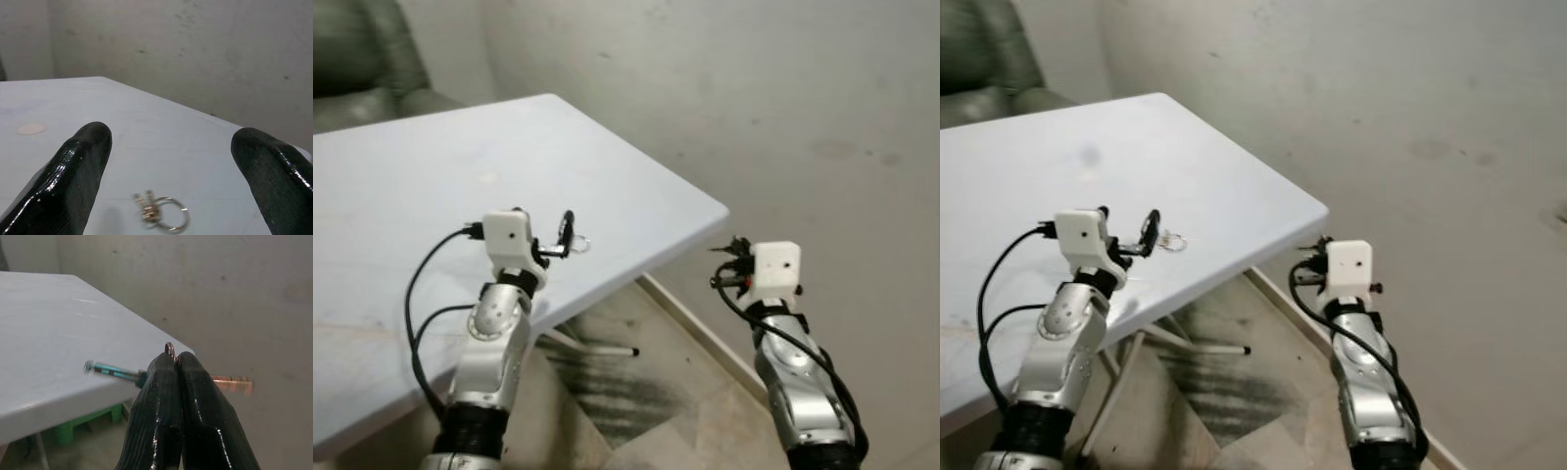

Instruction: Hang keys on a hook

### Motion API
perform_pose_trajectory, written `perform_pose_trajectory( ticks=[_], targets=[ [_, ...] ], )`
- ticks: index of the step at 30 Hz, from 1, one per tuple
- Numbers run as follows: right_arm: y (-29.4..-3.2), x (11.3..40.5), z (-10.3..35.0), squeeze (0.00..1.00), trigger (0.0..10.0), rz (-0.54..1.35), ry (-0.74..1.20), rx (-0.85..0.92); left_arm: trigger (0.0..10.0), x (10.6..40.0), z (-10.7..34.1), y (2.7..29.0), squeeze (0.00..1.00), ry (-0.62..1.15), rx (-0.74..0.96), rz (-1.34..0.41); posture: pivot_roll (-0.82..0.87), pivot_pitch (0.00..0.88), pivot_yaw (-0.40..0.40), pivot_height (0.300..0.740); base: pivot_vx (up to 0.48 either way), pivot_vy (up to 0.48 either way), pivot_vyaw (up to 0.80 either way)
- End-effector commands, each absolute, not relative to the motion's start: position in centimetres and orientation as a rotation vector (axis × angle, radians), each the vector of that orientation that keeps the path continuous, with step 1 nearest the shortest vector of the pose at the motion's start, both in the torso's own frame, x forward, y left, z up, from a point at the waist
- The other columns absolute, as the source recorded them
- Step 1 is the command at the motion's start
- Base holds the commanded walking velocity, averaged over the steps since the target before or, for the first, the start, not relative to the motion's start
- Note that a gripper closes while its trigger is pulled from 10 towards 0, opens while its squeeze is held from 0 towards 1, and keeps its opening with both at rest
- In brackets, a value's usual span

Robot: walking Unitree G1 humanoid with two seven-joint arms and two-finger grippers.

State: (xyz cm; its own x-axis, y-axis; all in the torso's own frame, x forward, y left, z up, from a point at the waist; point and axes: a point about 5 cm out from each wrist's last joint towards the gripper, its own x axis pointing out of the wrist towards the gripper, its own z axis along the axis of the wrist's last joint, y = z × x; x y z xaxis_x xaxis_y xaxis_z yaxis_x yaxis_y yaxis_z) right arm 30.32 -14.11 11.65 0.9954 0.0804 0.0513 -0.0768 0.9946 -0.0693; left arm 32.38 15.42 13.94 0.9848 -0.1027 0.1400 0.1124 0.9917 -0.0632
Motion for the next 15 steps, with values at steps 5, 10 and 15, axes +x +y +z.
perform_pose_trajectory(
  ticks=[5,10,15],
  targets=[
    [-15.00,30.30,11.91,0.00,10.0,0.053,-0.061,-0.075,10.0,32.42,14.14,14.50,0.00,-0.146,-0.073,-0.149,-0.02,0.000,-0.018,0.740,0.000,0.000,-0.76],
    [-15.05,30.23,11.86,0.00,10.0,0.051,-0.060,-0.073,10.0,32.31,14.09,14.50,0.00,-0.146,-0.086,-0.152,-0.02,0.000,-0.017,0.740,0.000,0.000,-0.76],
    [-15.07,30.22,11.86,0.00,10.0,0.049,-0.060,-0.071,10.0,32.28,14.03,14.57,0.00,-0.143,-0.094,-0.149,-0.02,0.000,-0.017,0.740,0.000,0.000,-0.76]
  ],
)
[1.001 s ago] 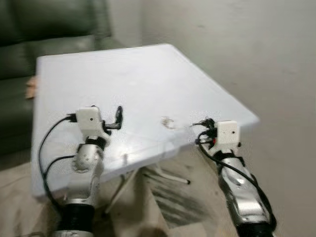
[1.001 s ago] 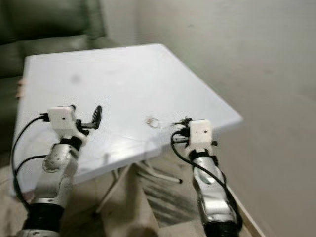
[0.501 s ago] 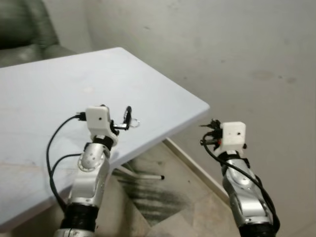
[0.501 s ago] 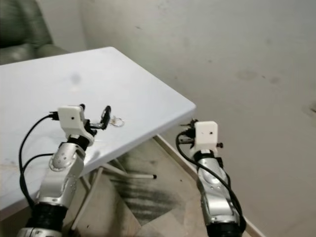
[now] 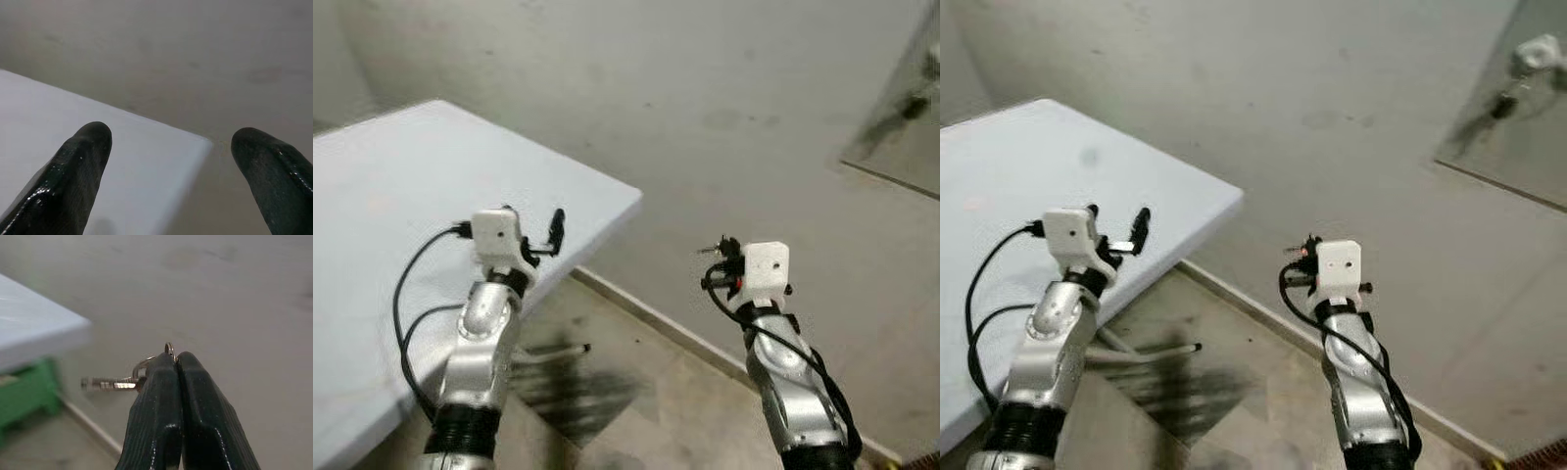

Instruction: Hang keys on a hook

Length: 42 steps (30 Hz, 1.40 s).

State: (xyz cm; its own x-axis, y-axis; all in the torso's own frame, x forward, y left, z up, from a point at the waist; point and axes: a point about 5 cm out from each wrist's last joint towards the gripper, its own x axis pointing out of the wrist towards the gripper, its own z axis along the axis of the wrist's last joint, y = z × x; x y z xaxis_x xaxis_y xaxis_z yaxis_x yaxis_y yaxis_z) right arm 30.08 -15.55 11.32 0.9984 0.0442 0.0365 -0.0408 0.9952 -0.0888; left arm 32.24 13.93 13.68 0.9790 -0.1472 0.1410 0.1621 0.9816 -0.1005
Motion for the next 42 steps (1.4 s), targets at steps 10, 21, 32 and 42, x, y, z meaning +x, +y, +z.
perform_pose_trajectory(
  ticks=[10,21,32,42],
  targets=[
    [-15.04,30.15,11.82,0.00,10.0,0.042,-0.059,-0.067,10.0,32.26,13.98,14.59,0.00,-0.141,-0.086,-0.147,-0.03,0.000,-0.013,0.740,0.000,0.000,-0.76],
    [-15.11,30.17,11.87,0.00,10.0,0.034,-0.061,-0.069,10.0,32.42,14.16,14.37,0.00,-0.149,-0.078,-0.161,-0.03,0.000,-0.012,0.740,0.000,0.000,-0.76],
    [-15.22,30.05,11.90,0.00,10.0,0.019,-0.067,-0.067,10.0,32.38,14.15,13.98,0.00,-0.144,-0.105,-0.185,-0.04,0.000,-0.011,0.740,0.000,0.000,-0.69],
    [-15.68,29.75,11.53,0.00,10.0,-0.047,-0.036,-0.022,10.0,32.17,13.60,13.96,0.00,-0.108,-0.109,-0.178,-0.04,0.000,-0.006,0.740,0.000,0.000,0.00]
  ],
)
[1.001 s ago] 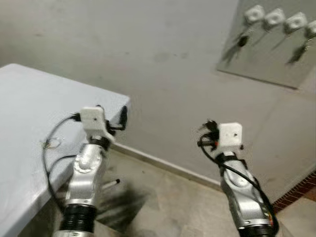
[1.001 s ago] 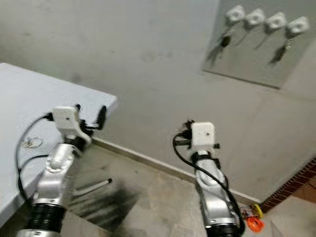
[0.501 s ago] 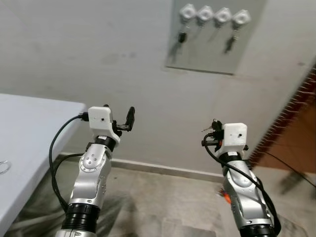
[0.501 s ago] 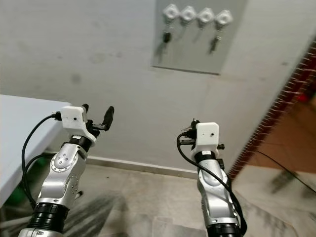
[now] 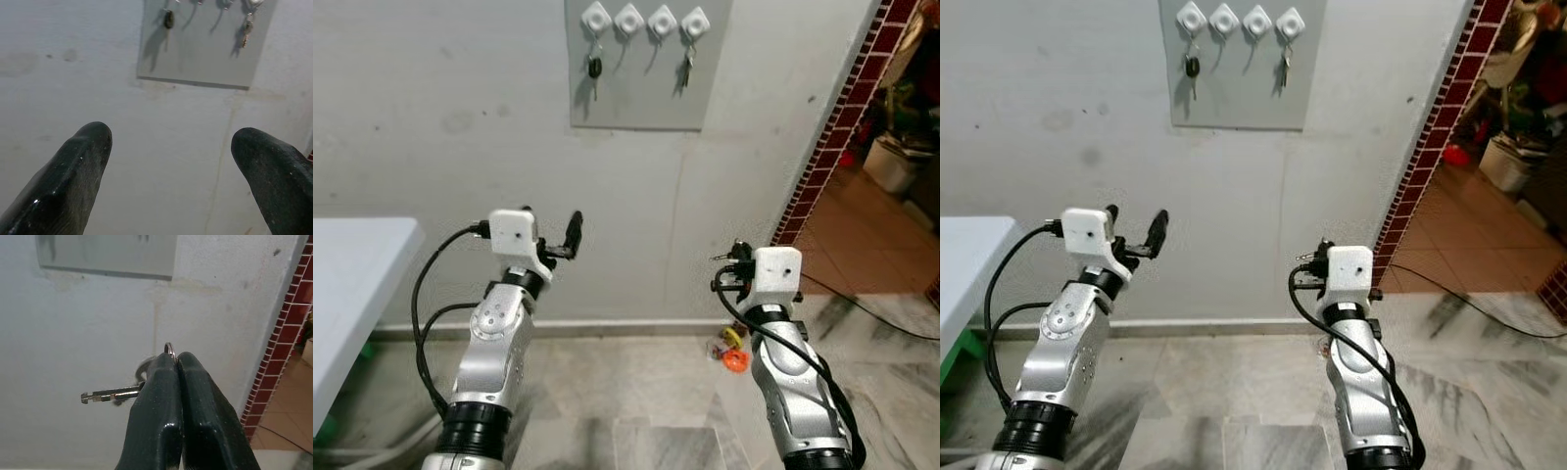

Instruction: Hang keys on a hook

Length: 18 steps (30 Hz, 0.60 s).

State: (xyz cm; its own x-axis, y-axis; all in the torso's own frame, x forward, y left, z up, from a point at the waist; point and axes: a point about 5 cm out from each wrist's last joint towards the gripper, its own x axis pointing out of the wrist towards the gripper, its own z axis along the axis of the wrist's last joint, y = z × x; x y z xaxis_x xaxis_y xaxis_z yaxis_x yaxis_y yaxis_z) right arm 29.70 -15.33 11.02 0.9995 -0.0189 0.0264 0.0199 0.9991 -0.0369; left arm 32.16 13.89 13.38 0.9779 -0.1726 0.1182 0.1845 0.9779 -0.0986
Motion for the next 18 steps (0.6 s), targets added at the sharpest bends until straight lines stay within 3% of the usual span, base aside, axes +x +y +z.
perform_pose_trajectory(
  ticks=[1,12,18],
  targets=[
    [-15.79,29.74,11.50,0.00,10.0,-0.057,-0.032,-0.019,10.0,32.18,13.59,13.97,0.00,-0.105,-0.105,-0.176,-0.04,0.000,-0.006,0.740,0.000,0.000,0.00],
    [-15.90,29.56,11.45,0.00,10.0,-0.076,-0.022,0.006,10.0,32.17,13.32,13.96,0.00,-0.073,-0.112,-0.177,-0.05,0.000,0.001,0.740,0.000,0.000,0.00],
    [-15.78,29.46,11.43,0.00,10.0,-0.075,-0.016,0.022,10.0,32.20,13.36,14.00,0.00,-0.064,-0.121,-0.174,-0.05,0.000,0.002,0.740,0.249,0.000,0.00]
  ],
)
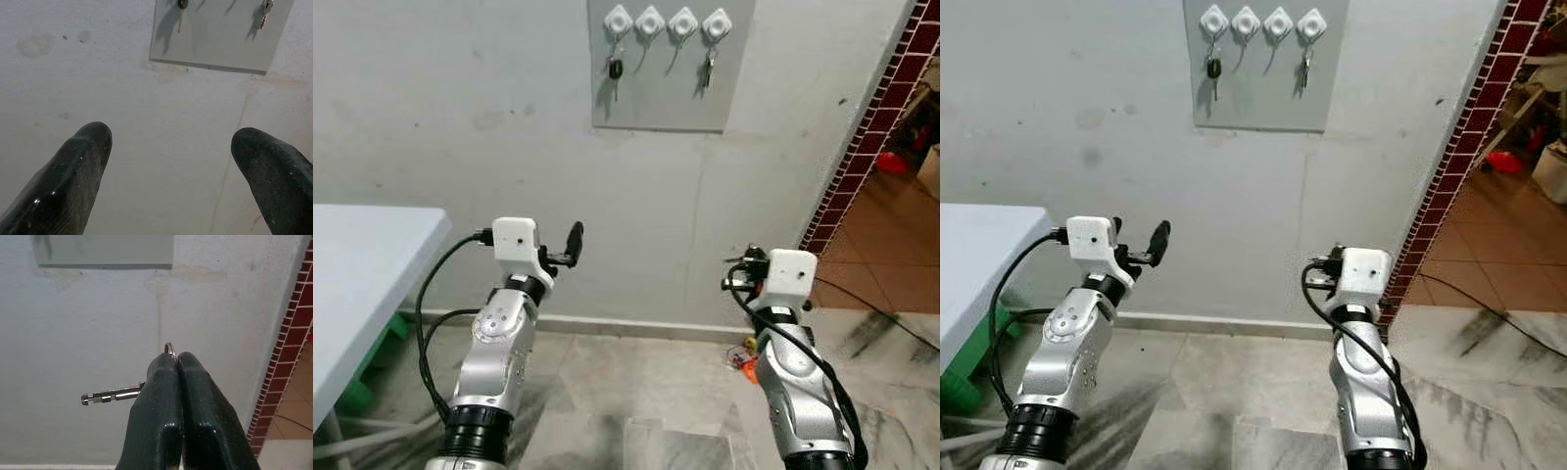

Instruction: Hang keys on a hook

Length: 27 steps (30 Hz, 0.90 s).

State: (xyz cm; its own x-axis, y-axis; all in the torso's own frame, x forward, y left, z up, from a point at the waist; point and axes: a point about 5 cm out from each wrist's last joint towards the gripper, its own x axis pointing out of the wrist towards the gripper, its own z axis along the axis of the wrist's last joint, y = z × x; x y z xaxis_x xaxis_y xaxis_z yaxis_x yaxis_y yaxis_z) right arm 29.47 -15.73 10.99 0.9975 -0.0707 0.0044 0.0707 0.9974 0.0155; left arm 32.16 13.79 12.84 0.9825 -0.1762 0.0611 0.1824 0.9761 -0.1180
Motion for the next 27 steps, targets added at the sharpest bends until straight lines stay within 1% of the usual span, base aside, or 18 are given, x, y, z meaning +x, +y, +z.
perform_pose_trajectory(
  ticks=[1,7,27],
  targets=[
    [-15.79,29.46,11.46,0.00,10.0,-0.076,-0.017,0.015,10.0,32.20,13.37,14.01,0.00,-0.063,-0.122,-0.173,-0.05,0.000,0.002,0.740,0.247,0.000,0.00],
    [-15.65,29.43,11.54,0.00,10.0,-0.071,-0.022,0.014,10.0,32.20,13.42,14.12,0.00,-0.060,-0.120,-0.172,-0.05,0.000,0.007,0.740,0.201,0.000,0.00],
    [-15.25,29.19,11.78,0.00,10.0,-0.052,-0.046,0.018,10.0,32.03,13.85,14.14,0.00,-0.073,-0.099,-0.192,-0.04,0.000,0.010,0.740,0.288,0.000,0.00]
  ],
)
